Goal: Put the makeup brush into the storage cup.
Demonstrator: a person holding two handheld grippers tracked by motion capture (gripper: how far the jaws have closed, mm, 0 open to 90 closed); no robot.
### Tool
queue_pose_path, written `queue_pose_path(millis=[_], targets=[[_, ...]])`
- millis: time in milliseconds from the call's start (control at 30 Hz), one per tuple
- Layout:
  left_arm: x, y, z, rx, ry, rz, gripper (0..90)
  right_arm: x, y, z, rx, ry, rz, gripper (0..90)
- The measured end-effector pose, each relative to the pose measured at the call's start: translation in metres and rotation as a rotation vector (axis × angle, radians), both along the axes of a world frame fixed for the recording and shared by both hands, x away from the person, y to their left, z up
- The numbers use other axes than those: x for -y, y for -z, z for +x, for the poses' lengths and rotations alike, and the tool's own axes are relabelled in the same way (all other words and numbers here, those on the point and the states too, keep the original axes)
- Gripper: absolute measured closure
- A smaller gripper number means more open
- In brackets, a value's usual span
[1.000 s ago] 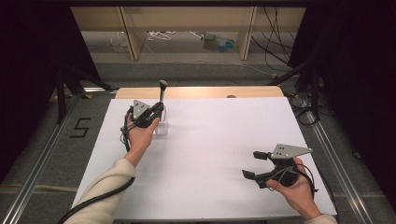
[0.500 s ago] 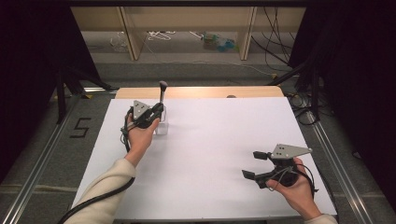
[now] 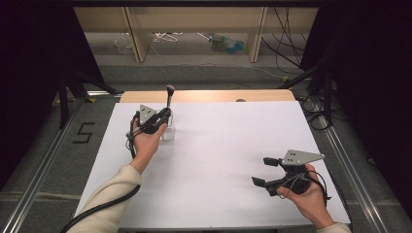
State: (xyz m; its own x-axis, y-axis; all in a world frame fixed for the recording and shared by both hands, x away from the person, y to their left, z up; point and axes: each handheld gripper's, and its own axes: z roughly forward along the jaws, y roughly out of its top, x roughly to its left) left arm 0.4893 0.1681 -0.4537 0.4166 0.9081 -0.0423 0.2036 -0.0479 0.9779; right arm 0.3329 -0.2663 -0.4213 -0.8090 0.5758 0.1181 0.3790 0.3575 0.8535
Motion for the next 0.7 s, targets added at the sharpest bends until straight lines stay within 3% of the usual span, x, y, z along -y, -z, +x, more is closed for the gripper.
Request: queue_pose_path(millis=[700], targets=[[0.0007,0.0027,-0.0005,-0.015,-0.005,0.002,78.9,0.0000,0.0001,0.0001,-0.001,-0.001,0.001,17.0]])
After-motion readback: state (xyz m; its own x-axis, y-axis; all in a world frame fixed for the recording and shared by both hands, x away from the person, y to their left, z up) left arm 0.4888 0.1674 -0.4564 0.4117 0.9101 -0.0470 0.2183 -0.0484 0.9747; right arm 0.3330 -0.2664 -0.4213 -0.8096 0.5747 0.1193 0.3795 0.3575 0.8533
